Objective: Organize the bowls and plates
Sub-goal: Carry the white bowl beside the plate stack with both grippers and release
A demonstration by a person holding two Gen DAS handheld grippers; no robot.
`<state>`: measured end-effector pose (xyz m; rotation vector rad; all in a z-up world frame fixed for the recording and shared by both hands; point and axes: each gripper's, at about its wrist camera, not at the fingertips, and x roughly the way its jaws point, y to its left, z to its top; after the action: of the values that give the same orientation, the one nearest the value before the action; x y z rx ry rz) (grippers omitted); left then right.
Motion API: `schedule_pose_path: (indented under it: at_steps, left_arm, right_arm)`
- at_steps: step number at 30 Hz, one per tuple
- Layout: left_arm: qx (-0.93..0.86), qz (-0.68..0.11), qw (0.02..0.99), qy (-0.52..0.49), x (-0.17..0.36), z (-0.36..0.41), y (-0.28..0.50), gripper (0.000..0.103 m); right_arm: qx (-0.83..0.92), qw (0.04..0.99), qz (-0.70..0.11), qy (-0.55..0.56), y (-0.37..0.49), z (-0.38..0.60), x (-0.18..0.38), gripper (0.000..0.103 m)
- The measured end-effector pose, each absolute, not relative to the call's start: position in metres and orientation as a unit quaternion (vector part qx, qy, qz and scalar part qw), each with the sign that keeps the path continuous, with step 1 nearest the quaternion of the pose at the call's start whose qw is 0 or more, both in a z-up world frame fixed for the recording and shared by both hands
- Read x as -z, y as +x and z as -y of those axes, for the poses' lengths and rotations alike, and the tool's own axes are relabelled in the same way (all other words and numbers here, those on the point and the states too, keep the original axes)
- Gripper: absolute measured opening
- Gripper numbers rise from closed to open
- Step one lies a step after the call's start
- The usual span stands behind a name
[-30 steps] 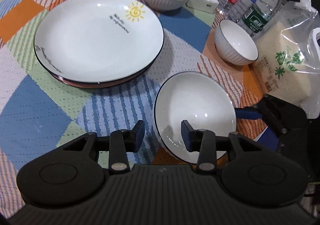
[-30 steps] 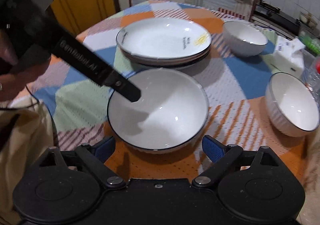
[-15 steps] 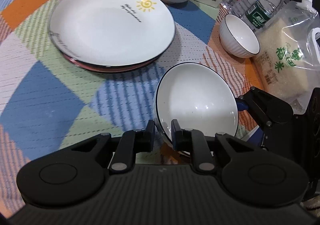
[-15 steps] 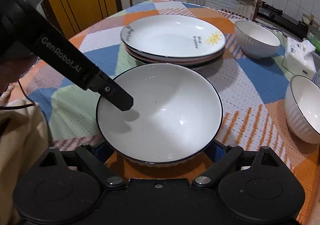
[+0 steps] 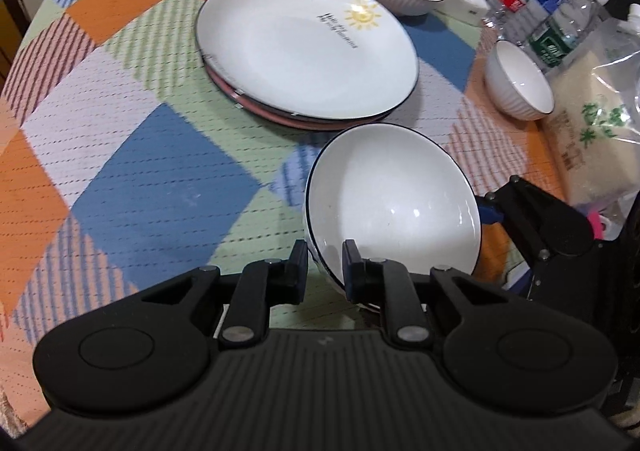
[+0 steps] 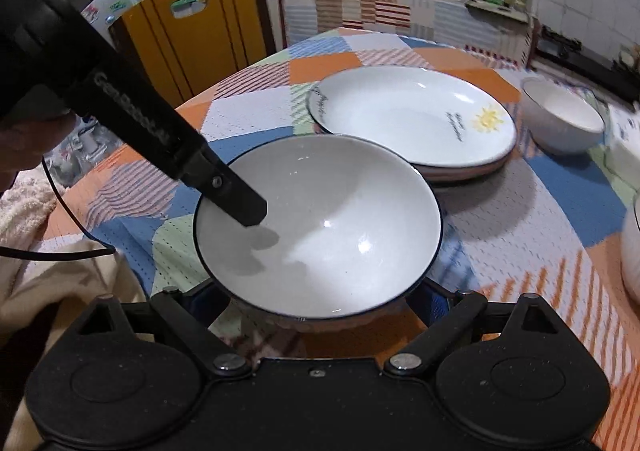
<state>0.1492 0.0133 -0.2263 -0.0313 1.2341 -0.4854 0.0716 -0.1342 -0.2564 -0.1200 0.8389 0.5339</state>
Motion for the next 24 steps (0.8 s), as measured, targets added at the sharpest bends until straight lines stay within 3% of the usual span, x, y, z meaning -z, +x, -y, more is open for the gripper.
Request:
schedule_pose_path:
  at_steps: [16, 24]
  left_arm:
    - [0.214, -0.585, 0.782, -0.033, 0.243, -0.021, 0.149, 0.017]
    - [0.208, -0.569, 0.795, -0.031, 0.219, -0.024, 0.142, 0.020]
  right_arm:
    - [-0.235, 0.880, -0.406, -0.074, 0.063, 0.127, 0.273, 0.096]
    - [-0.183, 0.898, -0.397, -0.046, 0.040, 0.171, 0.249, 0.096]
